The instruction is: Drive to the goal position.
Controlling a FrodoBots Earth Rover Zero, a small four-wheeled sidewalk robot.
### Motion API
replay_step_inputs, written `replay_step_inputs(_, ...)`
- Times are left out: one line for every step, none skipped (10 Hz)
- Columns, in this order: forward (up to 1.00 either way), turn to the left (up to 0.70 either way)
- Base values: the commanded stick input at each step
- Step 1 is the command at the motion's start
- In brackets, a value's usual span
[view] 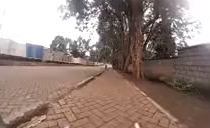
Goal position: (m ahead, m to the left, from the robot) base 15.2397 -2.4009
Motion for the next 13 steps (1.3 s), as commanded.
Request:
replay_step_inputs(0.5, -0.5)
replay_step_inputs(0.5, 0.2)
replay_step_inputs(0.5, 0.1)
replay_step_inputs(0.5, 0.0)
replay_step_inputs(0.5, 0.0)
replay_step_inputs(0.5, 0.0)
replay_step_inputs(0.5, 0.0)
replay_step_inputs(0.5, 0.0)
replay_step_inputs(0.5, 0.0)
replay_step_inputs(0.5, 0.0)
replay_step_inputs(0.5, 0.29)
replay_step_inputs(0.5, 0.16)
replay_step_inputs(0.5, 0.03)
